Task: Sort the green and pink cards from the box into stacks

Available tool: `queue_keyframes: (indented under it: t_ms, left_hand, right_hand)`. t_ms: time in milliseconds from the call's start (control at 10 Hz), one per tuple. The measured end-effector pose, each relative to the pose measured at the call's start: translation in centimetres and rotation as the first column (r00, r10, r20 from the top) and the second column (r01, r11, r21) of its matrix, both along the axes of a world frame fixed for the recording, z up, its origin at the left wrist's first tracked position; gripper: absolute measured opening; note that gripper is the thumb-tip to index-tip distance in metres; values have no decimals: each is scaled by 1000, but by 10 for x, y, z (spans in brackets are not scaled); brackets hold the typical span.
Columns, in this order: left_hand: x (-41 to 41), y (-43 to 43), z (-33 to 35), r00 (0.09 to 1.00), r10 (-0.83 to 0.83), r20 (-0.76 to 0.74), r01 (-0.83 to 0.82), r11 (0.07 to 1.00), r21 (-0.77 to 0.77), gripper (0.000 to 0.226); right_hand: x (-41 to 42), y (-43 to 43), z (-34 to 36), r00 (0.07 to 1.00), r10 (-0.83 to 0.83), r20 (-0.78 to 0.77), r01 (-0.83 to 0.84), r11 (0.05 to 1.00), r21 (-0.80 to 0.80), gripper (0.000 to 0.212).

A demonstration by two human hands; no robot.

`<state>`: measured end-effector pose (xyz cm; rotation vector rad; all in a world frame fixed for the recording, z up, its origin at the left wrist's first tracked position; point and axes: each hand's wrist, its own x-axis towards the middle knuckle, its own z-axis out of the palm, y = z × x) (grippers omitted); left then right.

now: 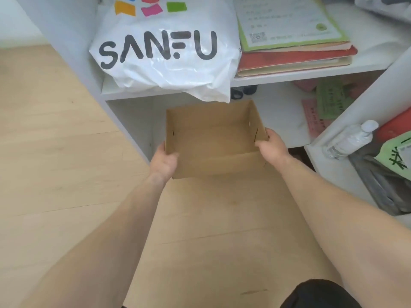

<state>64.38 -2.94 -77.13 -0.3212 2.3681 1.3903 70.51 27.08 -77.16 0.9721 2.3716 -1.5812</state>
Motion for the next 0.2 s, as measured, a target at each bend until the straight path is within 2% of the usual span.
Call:
queue_keyframes:
  t_ms: [100, 200]
  left_hand:
    - [-28, 4, -22, 999, -11, -39, 10, 1000, -13, 55]
    - [-49, 15, -33, 998, -10, -56, 11, 1000, 23, 55]
  right_hand:
    - [-33, 14, -36, 999, -7, -40, 6, 1000, -19, 76]
    - [-59, 14, -44, 996, -17, -85, 17, 1000, -8, 80]
